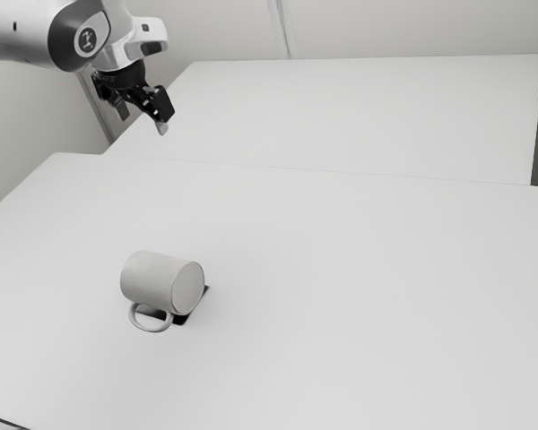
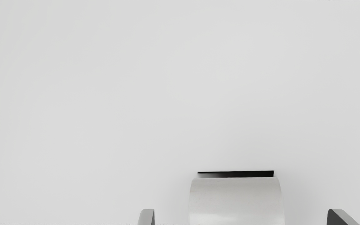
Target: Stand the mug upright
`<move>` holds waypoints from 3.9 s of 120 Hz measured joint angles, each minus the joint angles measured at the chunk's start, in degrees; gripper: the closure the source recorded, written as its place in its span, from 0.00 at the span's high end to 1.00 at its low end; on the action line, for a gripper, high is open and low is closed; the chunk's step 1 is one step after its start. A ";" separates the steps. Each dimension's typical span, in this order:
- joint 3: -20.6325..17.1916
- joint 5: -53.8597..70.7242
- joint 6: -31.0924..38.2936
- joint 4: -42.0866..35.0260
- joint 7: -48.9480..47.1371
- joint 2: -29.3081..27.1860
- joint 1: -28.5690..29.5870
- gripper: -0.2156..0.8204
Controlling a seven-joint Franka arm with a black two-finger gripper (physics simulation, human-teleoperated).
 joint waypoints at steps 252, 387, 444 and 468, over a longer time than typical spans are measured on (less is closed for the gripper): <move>-0.80 -61.75 -18.39 -10.00 22.52 29.51 35.54 0.79; -3.87 -40.75 -13.89 -2.36 11.85 17.41 25.02 0.04; -9.89 -25.07 27.57 -18.54 2.38 10.14 16.50 0.03; -11.23 -24.66 36.61 -23.52 -1.15 8.41 15.59 0.03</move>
